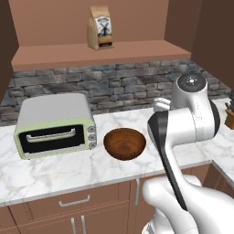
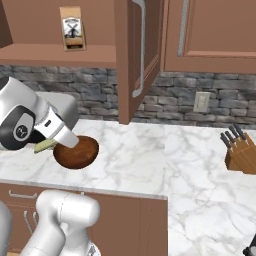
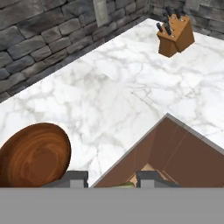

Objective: Pick the egg and butter from the fridge and place them by the bowl for mixing.

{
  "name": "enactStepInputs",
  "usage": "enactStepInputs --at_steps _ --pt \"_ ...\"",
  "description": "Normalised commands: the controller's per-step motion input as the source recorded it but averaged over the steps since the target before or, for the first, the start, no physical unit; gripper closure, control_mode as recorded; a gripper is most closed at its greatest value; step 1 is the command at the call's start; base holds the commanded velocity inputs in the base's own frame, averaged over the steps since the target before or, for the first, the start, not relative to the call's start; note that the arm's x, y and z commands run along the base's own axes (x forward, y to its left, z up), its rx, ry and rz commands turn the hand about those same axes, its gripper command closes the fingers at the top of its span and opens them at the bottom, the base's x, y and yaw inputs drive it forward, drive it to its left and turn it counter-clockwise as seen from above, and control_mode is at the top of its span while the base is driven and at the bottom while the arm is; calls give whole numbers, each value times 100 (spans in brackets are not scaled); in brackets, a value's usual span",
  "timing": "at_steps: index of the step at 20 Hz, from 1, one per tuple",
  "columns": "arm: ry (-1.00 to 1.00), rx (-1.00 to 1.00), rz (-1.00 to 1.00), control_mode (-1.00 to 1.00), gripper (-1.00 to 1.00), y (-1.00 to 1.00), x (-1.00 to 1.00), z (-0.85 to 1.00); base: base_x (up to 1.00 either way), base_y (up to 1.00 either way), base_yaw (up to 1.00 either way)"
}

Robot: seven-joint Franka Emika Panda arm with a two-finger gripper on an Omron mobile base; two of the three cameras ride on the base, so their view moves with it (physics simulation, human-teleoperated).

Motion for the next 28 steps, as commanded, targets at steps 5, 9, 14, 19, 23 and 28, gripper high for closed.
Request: enactStepInputs --at_steps 5,9,14,19,23,28 --pt "0 0 0 100 100 0 0 0 0 0 0" --pt "0 0 0 100 100 0 0 0 0 0 0" --pt "0 0 1 -100 100 -6 0 -5 0 0 0" --pt "8 0 9 -100 100 -18 5 -19 0 0 0" --pt "11 -1 12 -100 100 -15 15 -36 0 0 0" --pt "-1 -10 14 -100 100 -8 29 -39 0 0 0"
